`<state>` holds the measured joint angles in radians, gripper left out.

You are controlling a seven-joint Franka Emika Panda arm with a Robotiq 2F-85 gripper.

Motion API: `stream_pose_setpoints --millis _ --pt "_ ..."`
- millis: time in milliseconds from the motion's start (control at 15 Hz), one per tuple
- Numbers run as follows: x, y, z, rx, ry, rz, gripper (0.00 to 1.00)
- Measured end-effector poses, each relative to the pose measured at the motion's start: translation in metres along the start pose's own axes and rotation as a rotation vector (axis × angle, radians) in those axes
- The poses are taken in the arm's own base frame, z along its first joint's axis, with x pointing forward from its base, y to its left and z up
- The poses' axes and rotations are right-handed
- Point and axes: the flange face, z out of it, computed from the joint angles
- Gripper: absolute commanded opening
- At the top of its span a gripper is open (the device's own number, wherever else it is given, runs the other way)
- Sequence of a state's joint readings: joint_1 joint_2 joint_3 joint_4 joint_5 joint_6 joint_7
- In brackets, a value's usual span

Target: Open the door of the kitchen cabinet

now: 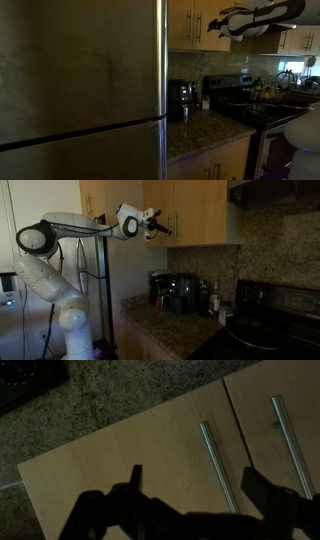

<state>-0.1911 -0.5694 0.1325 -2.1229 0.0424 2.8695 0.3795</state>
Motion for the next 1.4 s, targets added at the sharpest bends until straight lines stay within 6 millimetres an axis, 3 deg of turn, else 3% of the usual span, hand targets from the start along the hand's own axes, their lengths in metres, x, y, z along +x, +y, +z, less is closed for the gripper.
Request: stream_pose_setpoints --millis 200,600,867,1000,1267,1400 --pt "-0.001 -0.003 0.0 0.001 0.025 -0.03 1.0" --pt "-0.008 -0.038 0.038 0.063 0.201 -0.071 1.0" --pt "0.015 -0.022 0.061 -0.029 0.273 -0.041 1.0" --pt "0.016 -0.022 0.074 -0.055 0.287 -0.026 1.0" --pt "0.013 -0.032 0.072 -0.083 0.307 -0.051 1.0" --pt "0.0 -0.054 0.074 -0.06 0.247 -0.088 1.0"
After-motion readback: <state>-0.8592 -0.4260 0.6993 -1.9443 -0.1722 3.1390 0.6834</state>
